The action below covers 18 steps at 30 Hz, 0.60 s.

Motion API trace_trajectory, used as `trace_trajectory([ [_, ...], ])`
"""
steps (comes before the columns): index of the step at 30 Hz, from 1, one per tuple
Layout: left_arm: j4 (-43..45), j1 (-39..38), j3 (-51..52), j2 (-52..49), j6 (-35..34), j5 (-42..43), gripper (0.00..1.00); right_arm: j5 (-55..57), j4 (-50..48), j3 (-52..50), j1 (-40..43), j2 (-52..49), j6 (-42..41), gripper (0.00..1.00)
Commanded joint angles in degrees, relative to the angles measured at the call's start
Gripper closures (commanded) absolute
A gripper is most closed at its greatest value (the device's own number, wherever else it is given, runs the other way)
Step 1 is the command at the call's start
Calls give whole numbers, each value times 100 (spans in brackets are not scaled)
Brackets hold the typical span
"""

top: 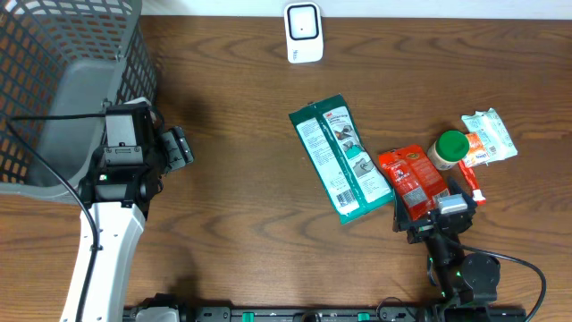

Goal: Scan the item barcode

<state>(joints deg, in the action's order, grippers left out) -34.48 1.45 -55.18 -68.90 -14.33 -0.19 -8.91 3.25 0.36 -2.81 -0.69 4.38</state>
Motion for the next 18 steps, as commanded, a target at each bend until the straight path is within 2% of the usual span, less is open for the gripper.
trace_trajectory([
  [1, -4, 26, -42, 358, 57, -50, 20, 90, 35, -4, 63, 37, -50, 1],
  [11, -9, 24, -42, 3888, 59, -55, 20, 90, 35, -4, 63, 37, -50, 1],
  [18, -660, 26, 11, 5031, 57, -52, 20, 90, 35, -4, 63, 37, -50, 1],
])
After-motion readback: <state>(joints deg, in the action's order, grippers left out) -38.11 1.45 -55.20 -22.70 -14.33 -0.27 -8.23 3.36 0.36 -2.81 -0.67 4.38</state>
